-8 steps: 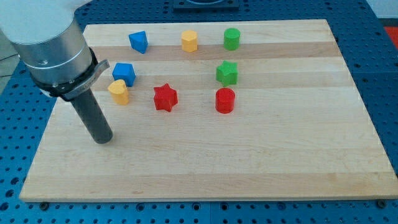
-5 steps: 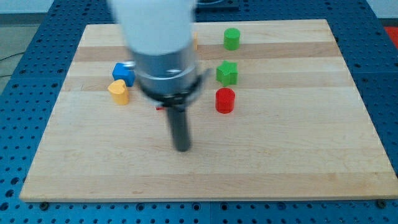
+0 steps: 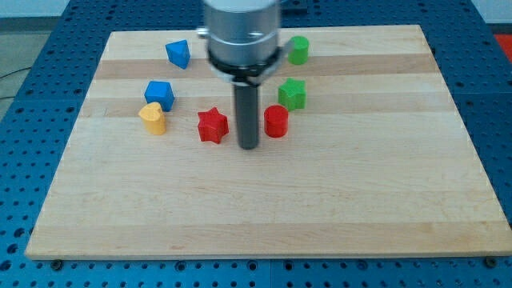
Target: Push the red star towards the bottom left of the board
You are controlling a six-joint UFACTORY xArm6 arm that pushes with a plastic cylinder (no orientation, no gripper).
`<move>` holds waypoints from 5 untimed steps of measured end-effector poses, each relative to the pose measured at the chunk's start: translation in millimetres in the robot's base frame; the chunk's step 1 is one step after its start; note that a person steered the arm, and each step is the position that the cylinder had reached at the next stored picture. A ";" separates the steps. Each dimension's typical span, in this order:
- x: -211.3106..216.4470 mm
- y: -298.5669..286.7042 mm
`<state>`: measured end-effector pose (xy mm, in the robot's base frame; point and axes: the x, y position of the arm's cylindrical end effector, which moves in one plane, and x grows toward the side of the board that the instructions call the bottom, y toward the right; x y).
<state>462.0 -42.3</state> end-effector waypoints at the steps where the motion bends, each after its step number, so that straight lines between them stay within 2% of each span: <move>1: 0.0 35.0; 2: -34.2 27.8; 3: -39.2 -41.3; 4: -28.7 -49.1; 5: -0.7 -62.5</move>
<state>461.4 -104.8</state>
